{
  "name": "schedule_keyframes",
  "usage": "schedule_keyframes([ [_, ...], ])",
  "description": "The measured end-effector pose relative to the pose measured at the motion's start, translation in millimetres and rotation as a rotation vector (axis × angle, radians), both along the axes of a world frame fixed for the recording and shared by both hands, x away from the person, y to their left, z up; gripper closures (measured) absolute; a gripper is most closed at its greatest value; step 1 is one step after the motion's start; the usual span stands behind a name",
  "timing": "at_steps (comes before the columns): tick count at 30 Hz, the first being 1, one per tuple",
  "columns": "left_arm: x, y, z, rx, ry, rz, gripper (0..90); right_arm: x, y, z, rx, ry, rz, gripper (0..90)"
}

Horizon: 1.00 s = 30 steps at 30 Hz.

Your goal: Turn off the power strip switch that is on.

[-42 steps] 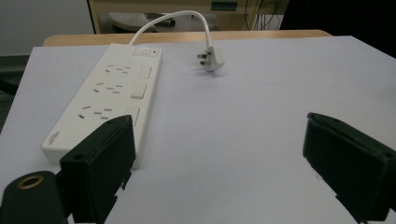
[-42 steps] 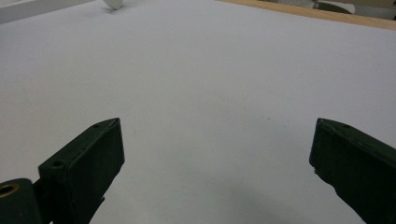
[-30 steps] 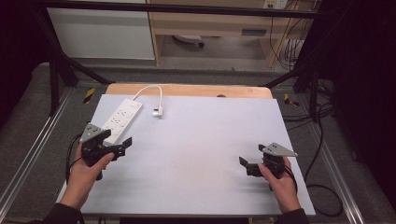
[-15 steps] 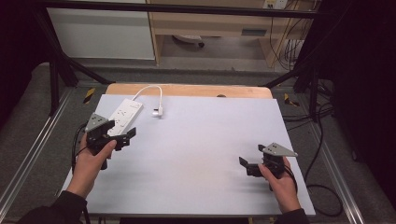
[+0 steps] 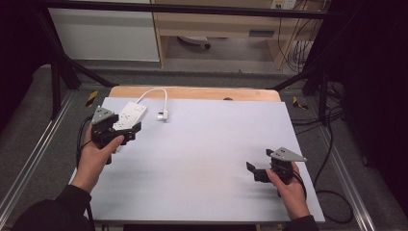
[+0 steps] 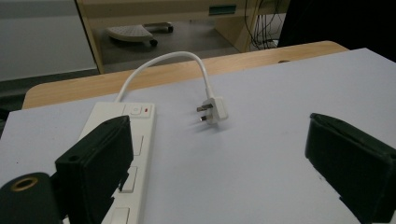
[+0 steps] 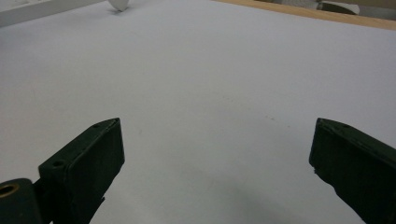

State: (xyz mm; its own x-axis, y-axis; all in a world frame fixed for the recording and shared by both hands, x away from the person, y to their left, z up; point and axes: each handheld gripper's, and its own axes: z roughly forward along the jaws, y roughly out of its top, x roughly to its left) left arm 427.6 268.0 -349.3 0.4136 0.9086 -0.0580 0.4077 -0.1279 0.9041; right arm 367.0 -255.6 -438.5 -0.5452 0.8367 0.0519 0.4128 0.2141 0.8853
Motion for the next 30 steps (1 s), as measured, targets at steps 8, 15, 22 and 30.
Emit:
schedule_keyframes([
  [8,15.8,1.2,1.2,0.024,0.002,0.011,7.6,-0.1,-0.3,0.2,0.003,-0.002,-0.002,3.7],
  [15,25.9,2.1,0.5,0.033,-0.002,0.017,7.7,-0.1,-0.4,0.2,0.003,-0.003,-0.003,3.6],
  [22,33.5,4.4,-2.7,0.036,0.004,0.033,7.8,-0.2,-0.7,0.2,0.002,-0.003,-0.004,3.5],
  [30,38.9,8.4,-3.6,0.006,0.007,0.055,8.4,0.0,-0.8,-0.2,-0.007,0.001,-0.003,3.5],
])
